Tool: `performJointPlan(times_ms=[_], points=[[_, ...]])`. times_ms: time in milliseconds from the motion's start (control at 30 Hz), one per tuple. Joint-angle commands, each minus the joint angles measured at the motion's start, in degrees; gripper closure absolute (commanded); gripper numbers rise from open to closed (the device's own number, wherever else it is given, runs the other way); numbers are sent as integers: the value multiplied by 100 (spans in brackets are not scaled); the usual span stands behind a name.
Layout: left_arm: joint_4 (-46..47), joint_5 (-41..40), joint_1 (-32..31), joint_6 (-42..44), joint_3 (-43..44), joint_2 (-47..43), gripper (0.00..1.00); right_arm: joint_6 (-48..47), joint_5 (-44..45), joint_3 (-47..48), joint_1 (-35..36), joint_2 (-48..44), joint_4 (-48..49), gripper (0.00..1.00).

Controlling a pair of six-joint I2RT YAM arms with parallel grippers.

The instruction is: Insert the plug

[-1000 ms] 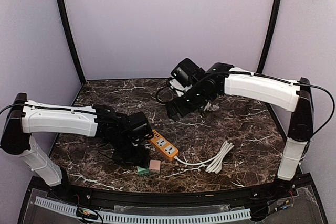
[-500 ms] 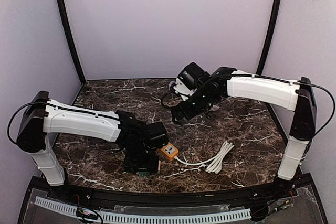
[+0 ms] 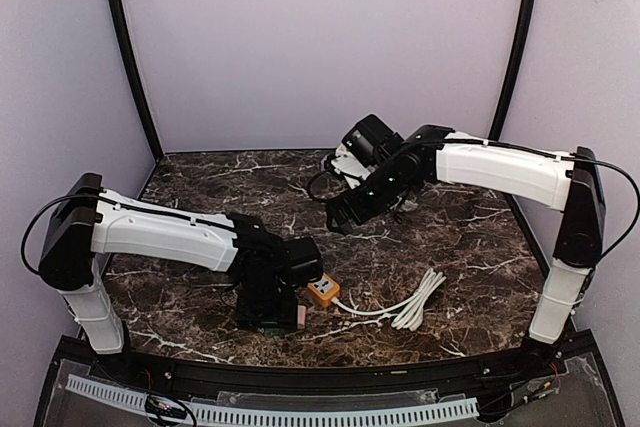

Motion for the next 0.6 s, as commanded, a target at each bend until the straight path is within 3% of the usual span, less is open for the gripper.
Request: performJointPlan(times_ms=[0,567], points=[[-120,-121,22,-27,-32,-9,35,-61,-203,-3,-38,-113,95,1],[465,-28,131,-71,-369,198,44,-79,-835,23,-63,65,117,1]])
